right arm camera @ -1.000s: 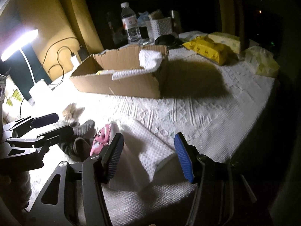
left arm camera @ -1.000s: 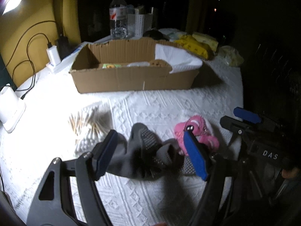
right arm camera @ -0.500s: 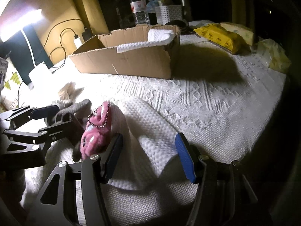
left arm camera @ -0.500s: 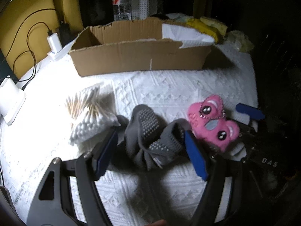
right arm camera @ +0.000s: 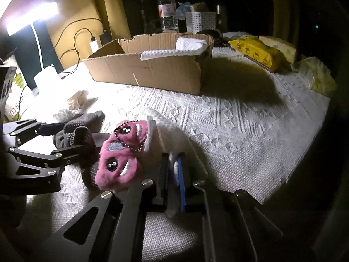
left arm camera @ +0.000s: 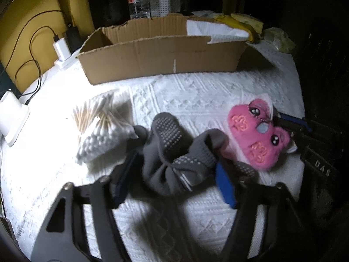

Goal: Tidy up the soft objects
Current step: 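Grasp the grey sock with the left tool while the right tool grasps the white towel, then lift and carry the grey sock and white towel over the box with both tools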

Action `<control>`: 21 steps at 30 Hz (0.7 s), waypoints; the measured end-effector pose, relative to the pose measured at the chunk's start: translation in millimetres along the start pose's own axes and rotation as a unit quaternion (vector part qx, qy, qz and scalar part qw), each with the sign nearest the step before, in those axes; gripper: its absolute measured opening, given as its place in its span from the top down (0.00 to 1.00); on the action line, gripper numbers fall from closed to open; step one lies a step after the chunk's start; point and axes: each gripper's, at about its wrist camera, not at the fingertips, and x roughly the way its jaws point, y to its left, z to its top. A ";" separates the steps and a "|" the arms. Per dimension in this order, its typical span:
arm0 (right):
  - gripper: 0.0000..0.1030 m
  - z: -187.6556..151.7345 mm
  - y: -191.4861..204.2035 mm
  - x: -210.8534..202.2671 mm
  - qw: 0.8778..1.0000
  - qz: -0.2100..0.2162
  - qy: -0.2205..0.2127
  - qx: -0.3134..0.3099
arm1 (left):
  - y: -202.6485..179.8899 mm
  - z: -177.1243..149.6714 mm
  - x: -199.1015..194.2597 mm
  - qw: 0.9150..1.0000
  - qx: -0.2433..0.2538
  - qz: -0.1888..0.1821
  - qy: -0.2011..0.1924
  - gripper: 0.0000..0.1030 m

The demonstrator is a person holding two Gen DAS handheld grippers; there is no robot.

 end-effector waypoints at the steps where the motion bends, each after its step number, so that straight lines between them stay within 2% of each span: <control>1: 0.93 0.7 -0.7 -2.1 1.000 -0.001 -0.003 0.001 | -0.2 0.2 -1.7 1.000 0.000 -0.003 -0.003 0.48; 4: 0.94 5.0 -4.1 -11.9 1.000 -0.004 -0.017 0.004 | -2.3 1.9 -6.9 1.000 0.003 -0.008 -0.009 0.59; 10: 0.94 15.9 -9.8 -28.0 0.999 -0.007 -0.039 0.010 | -2.2 4.5 -14.8 1.000 -0.002 -0.024 -0.015 0.67; 21: 0.94 31.7 -7.8 -45.7 0.998 -0.004 -0.062 0.006 | -2.2 8.8 -35.8 0.998 -0.005 -0.046 -0.039 0.71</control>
